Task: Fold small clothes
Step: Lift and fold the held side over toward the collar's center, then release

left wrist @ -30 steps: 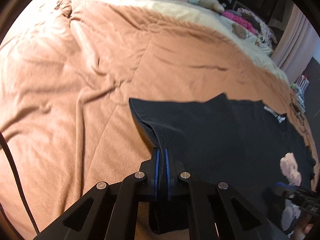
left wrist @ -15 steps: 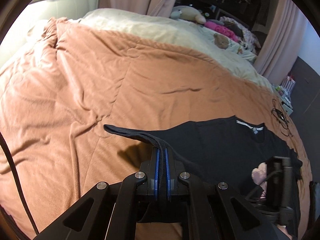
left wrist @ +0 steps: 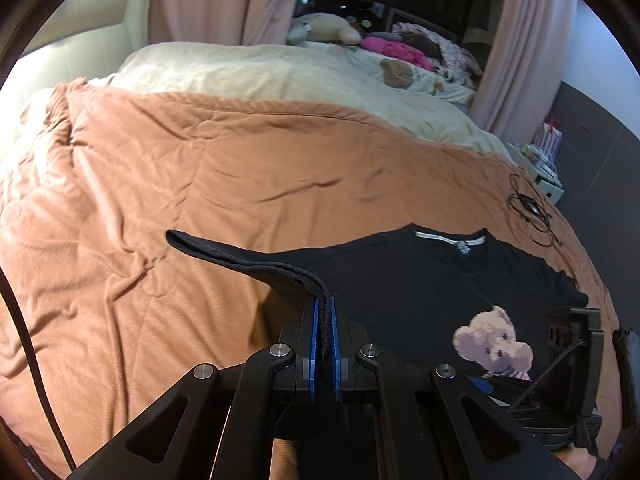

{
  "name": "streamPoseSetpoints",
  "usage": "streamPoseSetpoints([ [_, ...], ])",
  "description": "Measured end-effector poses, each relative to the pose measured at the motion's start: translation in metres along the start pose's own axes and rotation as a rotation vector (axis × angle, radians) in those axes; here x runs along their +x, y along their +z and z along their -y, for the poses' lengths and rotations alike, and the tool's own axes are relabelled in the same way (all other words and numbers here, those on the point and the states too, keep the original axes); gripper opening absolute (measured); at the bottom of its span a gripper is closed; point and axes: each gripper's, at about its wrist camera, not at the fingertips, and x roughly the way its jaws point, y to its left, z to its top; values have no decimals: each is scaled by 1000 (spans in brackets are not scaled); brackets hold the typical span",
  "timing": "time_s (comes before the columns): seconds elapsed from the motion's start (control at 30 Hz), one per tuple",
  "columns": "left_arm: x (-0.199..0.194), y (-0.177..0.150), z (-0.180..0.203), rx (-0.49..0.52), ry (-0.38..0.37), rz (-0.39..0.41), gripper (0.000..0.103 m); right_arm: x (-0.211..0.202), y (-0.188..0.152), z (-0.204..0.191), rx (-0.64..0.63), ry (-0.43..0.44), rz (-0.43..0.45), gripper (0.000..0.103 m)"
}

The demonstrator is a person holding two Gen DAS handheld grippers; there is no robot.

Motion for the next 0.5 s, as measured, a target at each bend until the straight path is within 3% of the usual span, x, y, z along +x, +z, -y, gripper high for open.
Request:
streamPoseSetpoints([
  [0.3,6,-8,61,94,-82,-37,6,-46,-13,30,27,-33,38,59],
  [0.5,29,-25,99,110,-155,-140,11,-80,-21,44,18,-100,44,59],
])
